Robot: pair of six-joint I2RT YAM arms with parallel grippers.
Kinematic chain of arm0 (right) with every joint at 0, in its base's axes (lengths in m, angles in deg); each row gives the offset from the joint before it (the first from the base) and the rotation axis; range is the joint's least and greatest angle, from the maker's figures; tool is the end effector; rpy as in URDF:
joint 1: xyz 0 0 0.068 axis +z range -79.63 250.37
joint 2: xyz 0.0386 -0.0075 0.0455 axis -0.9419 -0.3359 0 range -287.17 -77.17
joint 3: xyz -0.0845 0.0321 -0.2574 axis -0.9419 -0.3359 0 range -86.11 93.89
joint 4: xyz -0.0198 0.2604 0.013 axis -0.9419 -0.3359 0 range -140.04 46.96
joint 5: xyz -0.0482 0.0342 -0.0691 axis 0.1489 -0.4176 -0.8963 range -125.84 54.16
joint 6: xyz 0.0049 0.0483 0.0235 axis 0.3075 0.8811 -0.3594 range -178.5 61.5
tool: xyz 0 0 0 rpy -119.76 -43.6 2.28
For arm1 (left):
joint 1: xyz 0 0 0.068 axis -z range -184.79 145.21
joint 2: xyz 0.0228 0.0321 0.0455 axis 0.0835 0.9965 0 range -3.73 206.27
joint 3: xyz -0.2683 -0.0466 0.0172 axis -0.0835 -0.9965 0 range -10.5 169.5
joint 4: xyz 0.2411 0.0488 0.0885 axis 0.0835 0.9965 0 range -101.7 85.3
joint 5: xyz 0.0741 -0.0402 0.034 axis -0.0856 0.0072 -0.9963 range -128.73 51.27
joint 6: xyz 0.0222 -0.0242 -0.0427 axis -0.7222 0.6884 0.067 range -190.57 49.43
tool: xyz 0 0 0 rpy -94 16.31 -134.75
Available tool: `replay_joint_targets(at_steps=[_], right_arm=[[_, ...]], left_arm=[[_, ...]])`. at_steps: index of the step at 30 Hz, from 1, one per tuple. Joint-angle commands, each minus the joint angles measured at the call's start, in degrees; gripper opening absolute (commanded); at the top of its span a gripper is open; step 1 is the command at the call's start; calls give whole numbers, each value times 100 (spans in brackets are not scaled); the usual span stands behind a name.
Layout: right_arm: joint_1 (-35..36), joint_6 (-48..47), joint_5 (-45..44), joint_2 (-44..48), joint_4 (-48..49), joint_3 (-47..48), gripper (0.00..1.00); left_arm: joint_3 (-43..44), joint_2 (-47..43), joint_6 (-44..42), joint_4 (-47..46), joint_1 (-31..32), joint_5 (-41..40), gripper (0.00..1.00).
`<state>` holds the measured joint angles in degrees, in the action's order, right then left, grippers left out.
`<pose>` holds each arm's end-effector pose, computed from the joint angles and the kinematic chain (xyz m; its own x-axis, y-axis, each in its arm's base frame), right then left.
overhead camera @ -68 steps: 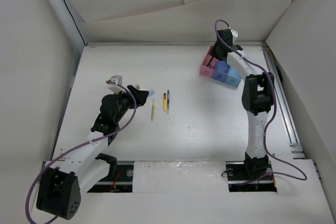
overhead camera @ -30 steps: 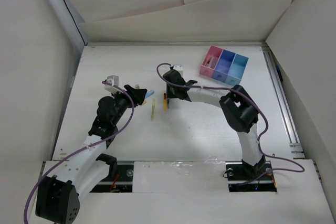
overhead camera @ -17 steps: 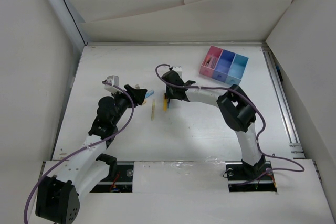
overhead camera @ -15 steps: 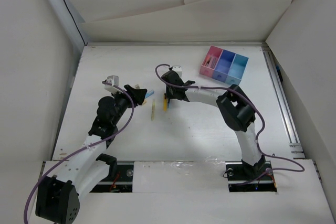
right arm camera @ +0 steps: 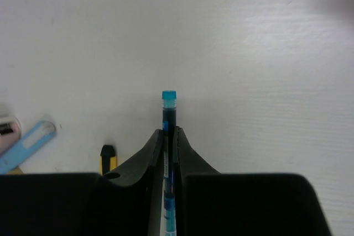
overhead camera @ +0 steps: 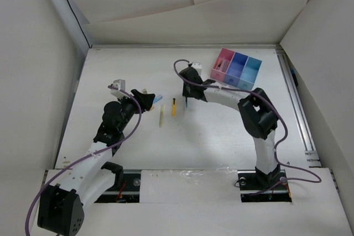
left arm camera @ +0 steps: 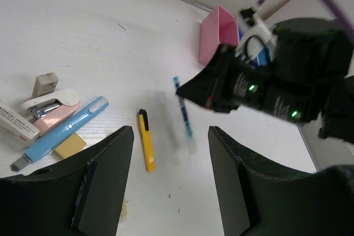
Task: Sort the stationery into containers
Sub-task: Pick up the pen from the center of the board, then place the pen in the storage box.
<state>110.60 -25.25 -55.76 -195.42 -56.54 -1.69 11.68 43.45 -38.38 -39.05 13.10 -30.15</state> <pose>0.3551 0.2844 0.1804 -0.7057 0.0783 -0.7041 -0.0525 0.9853 0.1623 0.1859 -0.0657 0.2626 -0.2043 -0.4875 -0.8489 0.3980 0.7509 -0.5270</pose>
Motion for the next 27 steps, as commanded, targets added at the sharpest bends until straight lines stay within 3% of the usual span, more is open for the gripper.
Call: replay_joint_targets(at_steps=[1, 5, 12, 18, 27], right_arm=[[-672, -135, 83, 742, 119, 293, 0], [-1735, -135, 436, 743, -12, 838, 0], [-2659, -135, 639, -161, -531, 2367, 0], [-2968, -74, 841, -883, -795, 3334, 0], [-3073, -74, 841, -1059, -742, 3247, 1]], left_arm=[[85, 37, 25, -156, 4, 74, 53], [85, 90, 25, -209, 4, 126, 53], [85, 327, 25, -262, 4, 241, 53], [138, 433, 25, -314, 4, 241, 53], [138, 600, 25, -367, 4, 293, 53]])
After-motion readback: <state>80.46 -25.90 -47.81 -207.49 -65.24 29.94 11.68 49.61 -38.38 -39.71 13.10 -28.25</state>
